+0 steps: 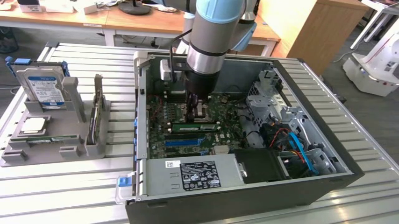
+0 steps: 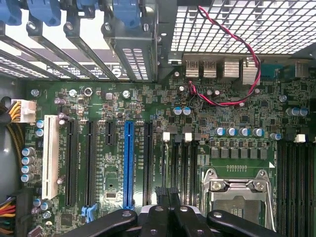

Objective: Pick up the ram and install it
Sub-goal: 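Press down the ram until it locks into place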

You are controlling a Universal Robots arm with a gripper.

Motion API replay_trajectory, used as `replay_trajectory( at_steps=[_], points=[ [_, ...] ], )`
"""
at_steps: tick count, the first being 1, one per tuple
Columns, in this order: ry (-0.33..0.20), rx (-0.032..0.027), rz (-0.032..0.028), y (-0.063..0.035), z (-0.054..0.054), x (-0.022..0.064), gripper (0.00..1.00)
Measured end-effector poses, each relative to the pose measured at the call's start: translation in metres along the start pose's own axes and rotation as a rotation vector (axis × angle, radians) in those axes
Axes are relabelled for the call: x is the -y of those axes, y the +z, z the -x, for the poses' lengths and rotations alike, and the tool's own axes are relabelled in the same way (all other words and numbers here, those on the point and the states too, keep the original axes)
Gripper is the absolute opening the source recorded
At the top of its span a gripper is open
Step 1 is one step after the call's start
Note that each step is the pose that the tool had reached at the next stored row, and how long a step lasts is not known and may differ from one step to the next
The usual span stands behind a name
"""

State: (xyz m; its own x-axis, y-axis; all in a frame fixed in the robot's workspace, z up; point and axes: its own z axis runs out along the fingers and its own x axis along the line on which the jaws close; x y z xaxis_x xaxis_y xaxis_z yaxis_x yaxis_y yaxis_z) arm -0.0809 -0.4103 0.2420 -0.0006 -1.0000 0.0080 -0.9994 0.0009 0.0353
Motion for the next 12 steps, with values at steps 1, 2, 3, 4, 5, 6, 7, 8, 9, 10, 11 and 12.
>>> replay_trajectory(
  at_steps=[1,2,3,4,5,6,7,8,9,10,11,12],
  points=[
    [0.0,-0.0001,0.0,0.0002,0.0,0.0,0.11],
    [0.0,0.0001,0.0,0.0005,0.0,0.0,0.11],
    [0.0,0.0002,-0.0001,0.0008,0.0,0.0001,0.11],
    [0.0,0.0001,-0.0001,0.0012,0.0,0.0001,0.11],
    [0.0,0.0001,-0.0001,0.0015,0.0,0.0001,0.11],
    [0.0,0.0002,-0.0001,0.002,0.0001,0.0001,0.11],
    [0.0,0.0002,-0.0001,0.0025,0.0001,0.0001,0.11],
    [0.0,0.0001,0.0,0.0029,0.0001,0.0001,0.11],
    [0.0,0.0001,-0.0001,0.0033,0.0001,0.0001,0.11],
    [0.0,0.0001,0.0,0.0037,0.0001,0.0002,0.11],
    [0.0,0.0001,-0.0001,0.0041,0.0001,0.0002,0.11],
    [0.0,0.0001,-0.0001,0.0046,0.0001,0.0002,0.11]
  ],
)
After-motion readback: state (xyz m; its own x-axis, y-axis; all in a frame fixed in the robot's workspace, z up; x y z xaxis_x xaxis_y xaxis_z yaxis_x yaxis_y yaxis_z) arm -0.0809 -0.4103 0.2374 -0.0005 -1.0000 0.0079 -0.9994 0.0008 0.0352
